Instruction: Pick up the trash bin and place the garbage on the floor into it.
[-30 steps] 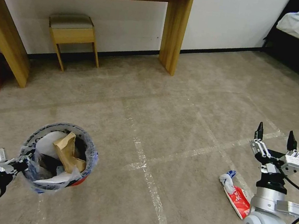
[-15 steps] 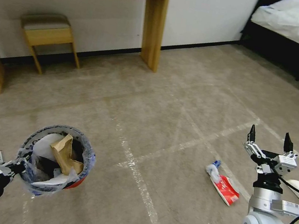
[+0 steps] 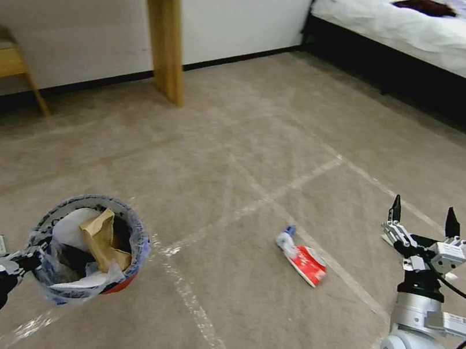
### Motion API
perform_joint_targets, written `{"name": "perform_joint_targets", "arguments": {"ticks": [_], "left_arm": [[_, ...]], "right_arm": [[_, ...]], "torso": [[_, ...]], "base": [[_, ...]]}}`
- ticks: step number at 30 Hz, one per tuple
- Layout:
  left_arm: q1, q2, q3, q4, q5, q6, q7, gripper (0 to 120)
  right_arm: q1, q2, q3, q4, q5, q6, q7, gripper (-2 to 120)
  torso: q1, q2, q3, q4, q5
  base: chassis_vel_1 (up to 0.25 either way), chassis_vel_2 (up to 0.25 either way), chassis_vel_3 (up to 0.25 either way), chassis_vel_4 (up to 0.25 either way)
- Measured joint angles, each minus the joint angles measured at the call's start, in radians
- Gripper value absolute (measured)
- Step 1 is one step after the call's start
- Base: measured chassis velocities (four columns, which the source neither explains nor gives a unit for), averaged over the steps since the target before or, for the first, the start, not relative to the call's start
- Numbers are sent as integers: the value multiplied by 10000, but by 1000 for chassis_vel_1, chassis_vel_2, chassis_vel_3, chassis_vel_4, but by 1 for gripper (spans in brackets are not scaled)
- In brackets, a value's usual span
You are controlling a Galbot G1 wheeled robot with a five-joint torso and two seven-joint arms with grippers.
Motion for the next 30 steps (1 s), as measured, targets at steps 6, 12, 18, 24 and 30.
{"name": "perform_joint_targets", "arguments": {"ticks": [6,12,18,24,30], "left_arm": [[-2,-6,11,2,29,-7,8,1],[-2,-29,10,16,43,-12,14,1],[-2,-37,3,25,43,-17,13,1],[-8,-39,-8,72,44,-20,2,1],[-62,-50,-41,141,41,-23,-12,1]], "right_arm": [[-1,25,-40,-46,-24,-3,17,99],[52,45,-49,-126,51,133,-191,100],[76,68,-43,-172,57,199,-289,100],[75,76,-43,-188,57,234,-354,100],[81,94,-182,-321,-12,329,-488,100]], "torso": [[1,0,0,-1,0],[0,0,0,-4,-1],[0,1,0,-1,0],[0,1,0,2,-2],[0,2,0,0,-1]], "base": [[-117,-131,-135,-140],[-98,-108,-97,-108],[-18,-24,-27,-15],[0,0,0,0],[0,0,0,0]]}}
